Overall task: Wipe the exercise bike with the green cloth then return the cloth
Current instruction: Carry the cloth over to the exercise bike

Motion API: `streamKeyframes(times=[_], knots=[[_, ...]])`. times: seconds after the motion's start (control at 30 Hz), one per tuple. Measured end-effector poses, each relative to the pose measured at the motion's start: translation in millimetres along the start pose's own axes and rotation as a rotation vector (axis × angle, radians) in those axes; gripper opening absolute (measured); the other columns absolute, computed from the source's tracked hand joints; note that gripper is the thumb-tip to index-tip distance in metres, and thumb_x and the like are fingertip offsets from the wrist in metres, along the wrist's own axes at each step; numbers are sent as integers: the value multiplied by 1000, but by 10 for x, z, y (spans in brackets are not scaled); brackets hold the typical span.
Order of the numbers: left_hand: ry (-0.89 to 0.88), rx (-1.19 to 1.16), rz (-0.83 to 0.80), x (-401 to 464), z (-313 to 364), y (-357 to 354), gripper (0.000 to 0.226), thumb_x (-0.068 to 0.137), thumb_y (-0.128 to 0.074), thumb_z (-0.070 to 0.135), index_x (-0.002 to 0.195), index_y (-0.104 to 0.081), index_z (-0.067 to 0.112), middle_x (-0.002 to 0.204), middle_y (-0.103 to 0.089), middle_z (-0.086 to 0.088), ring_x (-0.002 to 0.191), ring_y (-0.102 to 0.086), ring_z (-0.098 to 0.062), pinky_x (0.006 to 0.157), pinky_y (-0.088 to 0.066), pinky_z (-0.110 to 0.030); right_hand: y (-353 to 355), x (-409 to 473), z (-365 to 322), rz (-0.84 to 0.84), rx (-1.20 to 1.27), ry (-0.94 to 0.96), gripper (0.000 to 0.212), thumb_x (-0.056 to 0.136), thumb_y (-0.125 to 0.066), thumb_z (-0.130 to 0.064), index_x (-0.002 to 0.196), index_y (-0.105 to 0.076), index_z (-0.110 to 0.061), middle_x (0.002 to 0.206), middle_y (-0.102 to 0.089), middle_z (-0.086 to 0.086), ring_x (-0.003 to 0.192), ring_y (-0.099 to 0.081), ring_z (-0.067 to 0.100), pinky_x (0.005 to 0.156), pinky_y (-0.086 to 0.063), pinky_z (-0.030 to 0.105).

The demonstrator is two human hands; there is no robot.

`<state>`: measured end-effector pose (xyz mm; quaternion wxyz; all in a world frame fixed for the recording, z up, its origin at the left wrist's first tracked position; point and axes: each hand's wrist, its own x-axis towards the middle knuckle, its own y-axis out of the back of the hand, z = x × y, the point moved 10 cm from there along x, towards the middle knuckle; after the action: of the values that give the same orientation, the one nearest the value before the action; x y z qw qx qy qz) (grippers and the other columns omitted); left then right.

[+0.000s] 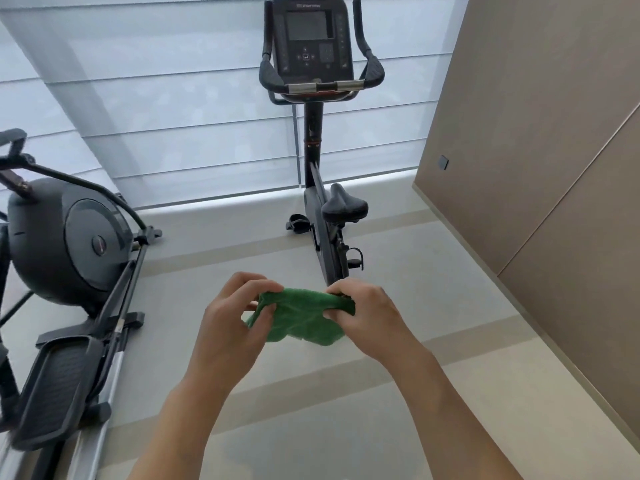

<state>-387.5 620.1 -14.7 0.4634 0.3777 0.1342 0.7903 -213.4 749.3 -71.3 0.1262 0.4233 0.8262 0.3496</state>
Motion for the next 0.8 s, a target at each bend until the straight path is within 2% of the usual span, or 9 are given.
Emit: streamKeyframes(times=[0.1, 0.27, 0.37, 0.47, 0.67, 0.8], knots=[[14, 21, -26, 223, -36, -241, 42, 88, -72, -7, 112, -73, 27, 115, -62, 18, 104, -69, -14, 83, -59, -25, 153, 204, 227, 31, 19, -9, 11, 94, -70, -27, 100, -68, -35, 89, -66, -21, 88, -61, -1, 72, -42, 20], [69, 49, -96, 585, -163, -565, 36, 87, -75, 3, 105, -67, 33, 111, -65, 23, 100, -67, -9, 81, -57, -22, 285, 510, 449, 51, 37, -21, 11, 95, -66, -24, 100, -65, -34, 87, -66, -19, 85, -62, 1, 75, -50, 29], [107, 80, -119, 817, -344, -719, 36, 86, -78, 9, 100, -61, 37, 101, -66, 24, 95, -64, -7, 78, -53, -14, 344, 724, 555, 81, 48, -22, 11, 97, -65, -25, 101, -64, -34, 87, -67, -17, 84, -62, 4, 76, -53, 33], [106, 103, -155, 1068, -568, -854, 33, 87, -79, 12, 102, -60, 35, 101, -64, 25, 97, -63, -2, 76, -48, -8, 376, 974, 657, 117, 54, -34, 11, 99, -64, -26, 103, -64, -36, 88, -68, -16, 84, -64, 5, 74, -56, 33], [72, 76, -216, 1654, -1127, -1090, 31, 91, -78, 12, 116, -69, 29, 105, -65, 22, 95, -64, -2, 79, -55, -20, 310, 1563, 806, 124, 32, -91, 12, 101, -64, -32, 111, -66, -37, 93, -70, -18, 90, -64, 5, 79, -57, 34], [59, 26, -263, 2282, -1606, -1132, 27, 92, -77, 13, 113, -72, 29, 103, -66, 22, 93, -64, 0, 81, -59, -29, 223, 2175, 842, 119, 9, -174, 14, 101, -64, -25, 110, -67, -36, 95, -70, -17, 91, -64, 6, 82, -56, 34]])
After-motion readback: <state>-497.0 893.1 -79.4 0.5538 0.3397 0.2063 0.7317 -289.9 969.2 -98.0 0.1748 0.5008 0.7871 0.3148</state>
